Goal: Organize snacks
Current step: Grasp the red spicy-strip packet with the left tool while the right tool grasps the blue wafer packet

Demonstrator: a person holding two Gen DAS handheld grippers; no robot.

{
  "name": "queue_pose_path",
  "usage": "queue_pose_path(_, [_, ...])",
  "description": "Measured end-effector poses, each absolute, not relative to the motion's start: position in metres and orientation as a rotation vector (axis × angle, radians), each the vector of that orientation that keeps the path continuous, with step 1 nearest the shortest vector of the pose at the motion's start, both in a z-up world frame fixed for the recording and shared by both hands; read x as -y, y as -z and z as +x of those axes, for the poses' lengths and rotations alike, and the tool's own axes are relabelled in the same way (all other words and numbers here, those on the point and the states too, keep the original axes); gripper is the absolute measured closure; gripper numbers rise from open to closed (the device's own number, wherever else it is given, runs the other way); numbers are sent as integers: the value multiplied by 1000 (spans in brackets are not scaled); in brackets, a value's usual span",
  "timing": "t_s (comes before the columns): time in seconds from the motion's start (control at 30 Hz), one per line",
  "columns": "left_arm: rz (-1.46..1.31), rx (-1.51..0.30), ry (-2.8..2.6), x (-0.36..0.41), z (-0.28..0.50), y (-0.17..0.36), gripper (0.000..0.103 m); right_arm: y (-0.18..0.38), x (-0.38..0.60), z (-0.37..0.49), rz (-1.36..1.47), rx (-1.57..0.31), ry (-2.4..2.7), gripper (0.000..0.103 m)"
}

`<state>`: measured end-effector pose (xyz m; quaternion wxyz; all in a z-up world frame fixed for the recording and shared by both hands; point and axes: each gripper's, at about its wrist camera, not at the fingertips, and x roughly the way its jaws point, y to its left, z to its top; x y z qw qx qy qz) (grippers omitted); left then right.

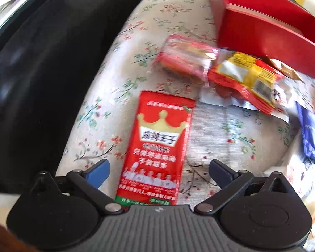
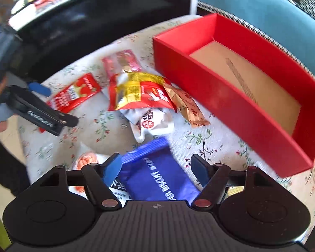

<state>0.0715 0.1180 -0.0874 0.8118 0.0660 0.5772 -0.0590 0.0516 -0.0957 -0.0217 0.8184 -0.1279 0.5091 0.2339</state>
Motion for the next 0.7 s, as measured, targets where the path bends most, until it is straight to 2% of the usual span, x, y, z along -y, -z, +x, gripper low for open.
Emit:
queue_pose_path(0.23, [138,-1247,184,-110,74,85,0,27,96,46,-376,-1126,-565,19])
queue_pose_path(0.43, [147,-1254,193,-109,76,86,0,45,81,61,-603,-1178,-656,17])
queue_pose_path(0.6, [139,-1264,206,-111,83,93,0,59,90,80,-382,-1269,-652,17])
queue_pose_path(0.7, [141,-1261,210,-110,83,93,0,61,98,72,-304,-1260,-589,16])
